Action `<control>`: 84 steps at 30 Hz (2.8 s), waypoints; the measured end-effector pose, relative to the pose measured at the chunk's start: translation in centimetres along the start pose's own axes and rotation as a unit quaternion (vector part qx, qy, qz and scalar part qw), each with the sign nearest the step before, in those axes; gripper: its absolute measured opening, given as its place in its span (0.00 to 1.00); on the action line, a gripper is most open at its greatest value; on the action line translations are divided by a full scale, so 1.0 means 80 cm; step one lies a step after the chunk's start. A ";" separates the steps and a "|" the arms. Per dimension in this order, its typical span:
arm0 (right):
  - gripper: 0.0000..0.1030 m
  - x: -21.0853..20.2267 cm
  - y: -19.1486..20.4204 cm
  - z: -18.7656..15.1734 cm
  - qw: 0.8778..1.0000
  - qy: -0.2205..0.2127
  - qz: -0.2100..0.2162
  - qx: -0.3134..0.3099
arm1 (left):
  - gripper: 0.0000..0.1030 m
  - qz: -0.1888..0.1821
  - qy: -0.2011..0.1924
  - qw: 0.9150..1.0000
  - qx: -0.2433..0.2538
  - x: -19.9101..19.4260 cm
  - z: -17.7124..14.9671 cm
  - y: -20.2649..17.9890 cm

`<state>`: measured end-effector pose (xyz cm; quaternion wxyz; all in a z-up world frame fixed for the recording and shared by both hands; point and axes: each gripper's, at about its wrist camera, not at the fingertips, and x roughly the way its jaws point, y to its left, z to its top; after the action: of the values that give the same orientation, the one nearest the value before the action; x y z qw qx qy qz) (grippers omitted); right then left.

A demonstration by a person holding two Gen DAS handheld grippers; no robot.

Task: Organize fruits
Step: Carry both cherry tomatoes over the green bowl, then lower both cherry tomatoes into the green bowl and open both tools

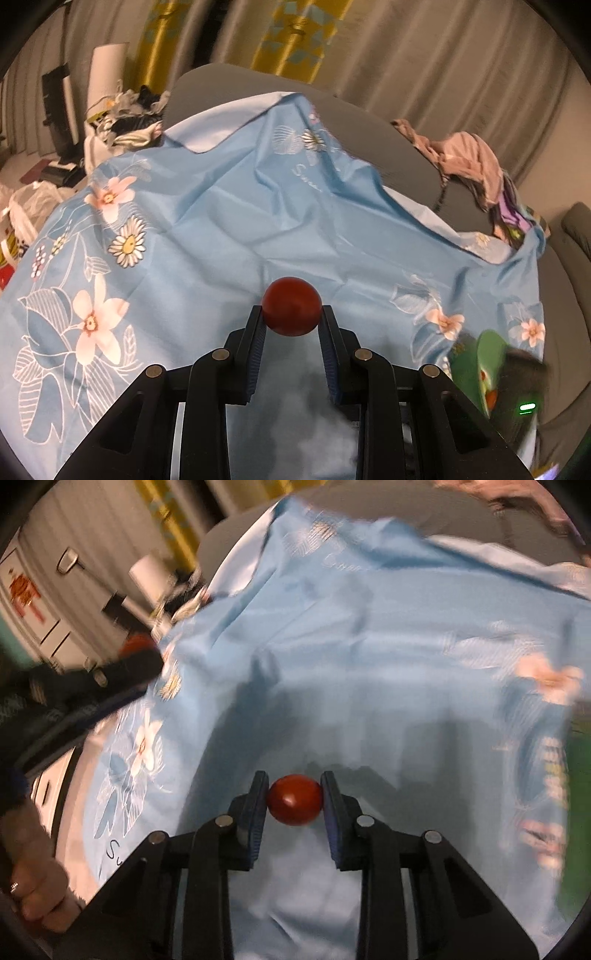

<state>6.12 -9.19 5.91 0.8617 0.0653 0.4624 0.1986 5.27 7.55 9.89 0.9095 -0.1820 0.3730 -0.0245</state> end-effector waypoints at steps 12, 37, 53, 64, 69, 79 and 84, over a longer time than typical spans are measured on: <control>0.29 -0.096 -0.069 -0.012 0.991 -0.099 -0.039 0.076 | 0.27 -0.032 -0.001 0.996 0.080 -0.013 -0.025 -0.073; 0.30 -0.229 -0.211 -0.058 0.946 -0.202 -0.169 0.191 | 0.27 -0.101 0.036 0.967 0.231 0.014 -0.109 -0.273; 0.31 -0.234 -0.258 -0.075 0.933 -0.189 -0.186 0.244 | 0.27 -0.107 0.060 0.954 0.275 0.043 -0.135 -0.331; 0.31 -0.219 -0.269 -0.076 0.933 -0.160 -0.203 0.250 | 0.27 -0.111 0.086 0.950 0.280 0.062 -0.145 -0.336; 0.31 -0.215 -0.270 -0.075 0.935 -0.153 -0.204 0.248 | 0.28 -0.112 0.097 0.948 0.282 0.069 -0.149 -0.337; 0.31 -0.209 -0.274 -0.076 0.935 -0.141 -0.208 0.248 | 0.27 -0.117 0.109 0.946 0.281 0.077 -0.152 -0.336; 0.31 -0.205 -0.273 -0.075 0.937 -0.137 -0.207 0.245 | 0.28 -0.116 0.115 0.945 0.282 0.082 -0.154 -0.336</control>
<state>-0.74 -36.18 8.74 0.8961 0.2038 0.3772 -0.1150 4.01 -22.58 6.83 0.8655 0.0442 0.4291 -0.2547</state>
